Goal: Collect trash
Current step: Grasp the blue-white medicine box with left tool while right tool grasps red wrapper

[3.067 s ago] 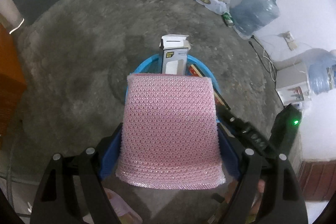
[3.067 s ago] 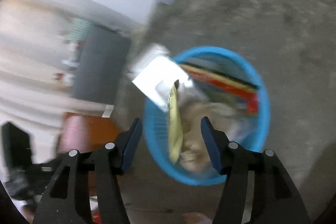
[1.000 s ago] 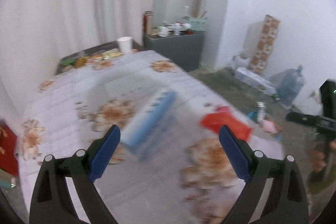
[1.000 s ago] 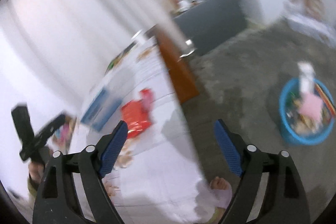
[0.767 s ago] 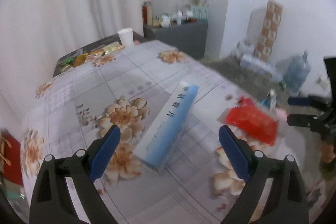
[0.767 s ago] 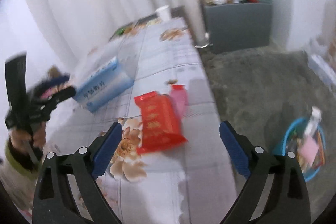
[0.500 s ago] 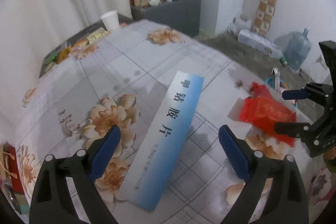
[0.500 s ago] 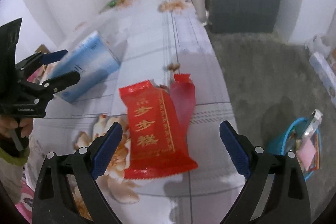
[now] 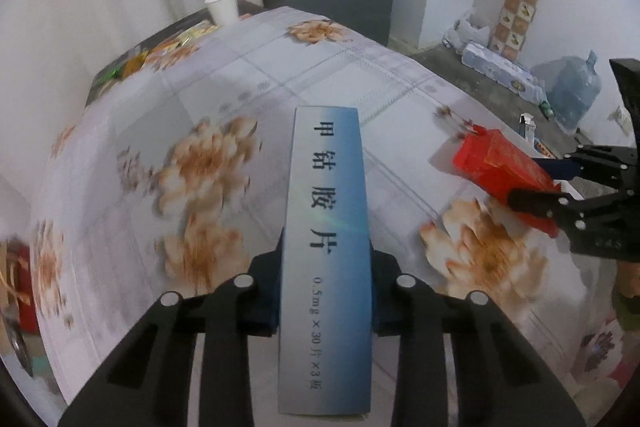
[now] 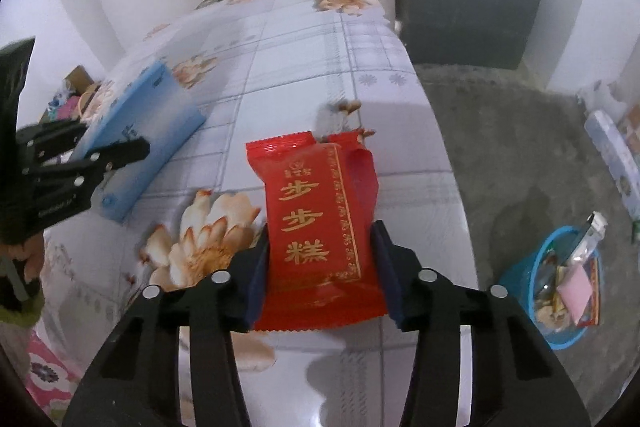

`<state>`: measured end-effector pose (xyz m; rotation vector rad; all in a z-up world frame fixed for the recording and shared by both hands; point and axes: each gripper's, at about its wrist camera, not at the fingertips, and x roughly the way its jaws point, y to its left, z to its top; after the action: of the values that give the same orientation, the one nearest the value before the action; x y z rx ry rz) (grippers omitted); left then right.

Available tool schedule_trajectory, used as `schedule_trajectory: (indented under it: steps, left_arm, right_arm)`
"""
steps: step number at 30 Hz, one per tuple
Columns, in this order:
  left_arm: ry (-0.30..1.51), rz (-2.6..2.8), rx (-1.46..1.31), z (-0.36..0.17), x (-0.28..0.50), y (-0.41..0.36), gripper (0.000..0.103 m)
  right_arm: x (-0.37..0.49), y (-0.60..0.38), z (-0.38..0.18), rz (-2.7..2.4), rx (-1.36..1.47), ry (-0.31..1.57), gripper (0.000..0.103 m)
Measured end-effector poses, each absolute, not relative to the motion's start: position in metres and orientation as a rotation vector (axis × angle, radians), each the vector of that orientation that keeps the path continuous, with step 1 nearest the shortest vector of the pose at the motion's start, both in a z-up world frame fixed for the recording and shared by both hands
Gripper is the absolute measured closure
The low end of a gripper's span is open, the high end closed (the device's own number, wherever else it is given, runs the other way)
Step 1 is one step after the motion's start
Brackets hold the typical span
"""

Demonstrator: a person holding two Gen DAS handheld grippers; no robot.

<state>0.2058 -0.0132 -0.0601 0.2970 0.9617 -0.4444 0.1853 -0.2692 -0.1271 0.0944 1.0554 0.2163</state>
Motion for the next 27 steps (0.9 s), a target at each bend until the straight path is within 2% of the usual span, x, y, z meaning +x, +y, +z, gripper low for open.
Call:
schedule_trajectory:
  steps: [13, 16, 18, 19, 27]
  left_arm:
    - [1.031, -0.352, 0.094, -0.064, 0.125, 0.028, 0.071]
    - [1.021, -0.339, 0.099, -0.064, 0.121, 0.027, 0.071]
    - [1.011, -0.319, 0.126, -0.065, 0.12, 0.025, 0.07]
    - [1.007, -0.307, 0.144, -0.066, 0.119, 0.023, 0.07]
    - [1.006, -0.278, 0.188, -0.075, 0.121, 0.02, 0.069]
  right_arm:
    - [0.118, -0.239, -0.13, 0.29, 0.118, 1.074, 0.059]
    - [0.116, -0.231, -0.131, 0.3, 0.099, 1.073, 0.051]
    - [0.118, -0.23, -0.13, 0.305, 0.104, 1.077, 0.038]
    - [0.12, -0.229, -0.129, 0.303, 0.105, 1.082, 0.035]
    - [0.116, -0.228, -0.13, 0.278, 0.111, 1.082, 0.034]
